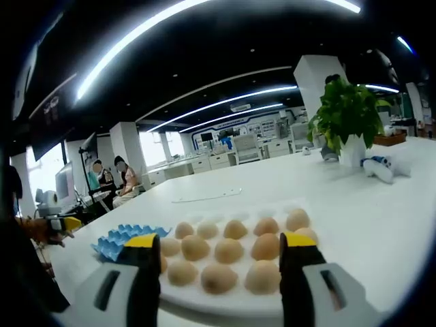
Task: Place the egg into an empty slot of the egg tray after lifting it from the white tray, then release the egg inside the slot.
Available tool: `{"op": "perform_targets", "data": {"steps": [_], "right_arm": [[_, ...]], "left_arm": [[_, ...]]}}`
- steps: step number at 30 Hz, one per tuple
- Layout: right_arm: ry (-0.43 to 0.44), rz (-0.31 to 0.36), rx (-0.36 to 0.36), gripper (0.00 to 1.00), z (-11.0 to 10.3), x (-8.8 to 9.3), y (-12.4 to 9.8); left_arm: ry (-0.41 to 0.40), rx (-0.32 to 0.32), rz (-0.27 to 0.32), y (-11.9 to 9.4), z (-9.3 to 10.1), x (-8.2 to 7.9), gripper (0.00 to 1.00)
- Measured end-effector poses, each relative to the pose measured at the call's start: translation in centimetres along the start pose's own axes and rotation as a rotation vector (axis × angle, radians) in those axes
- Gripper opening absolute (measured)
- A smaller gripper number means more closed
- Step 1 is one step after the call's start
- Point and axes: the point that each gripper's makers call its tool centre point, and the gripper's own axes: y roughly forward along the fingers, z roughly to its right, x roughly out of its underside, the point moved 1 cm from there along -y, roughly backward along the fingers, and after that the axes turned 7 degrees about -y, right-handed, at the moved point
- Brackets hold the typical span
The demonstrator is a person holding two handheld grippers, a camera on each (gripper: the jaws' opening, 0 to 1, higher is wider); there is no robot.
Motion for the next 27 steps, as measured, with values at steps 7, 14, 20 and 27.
{"op": "perform_targets", "data": {"steps": [7,14,20,27], "right_arm": [[0.002,-0.005,-0.003,0.71,0.0,0.1,-0.1],[0.002,-0.009,-0.01,0.7,-0.2,0.1,0.0],[0.0,-0.008,-0.011,0.7,-0.2,0.1,0.0],[-0.002,-0.016,-0.024,0.7,-0.6,0.0,0.2]], "left_arm": [[-0.009,0.009,-0.001,0.1,0.6,-0.2,0.99],[-0.013,0.014,0.005,0.1,1.0,-0.4,0.99],[-0.001,0.008,0.012,0.1,1.1,-0.7,0.99],[0.021,0.033,0.007,0.2,1.4,-0.9,0.99]]}}
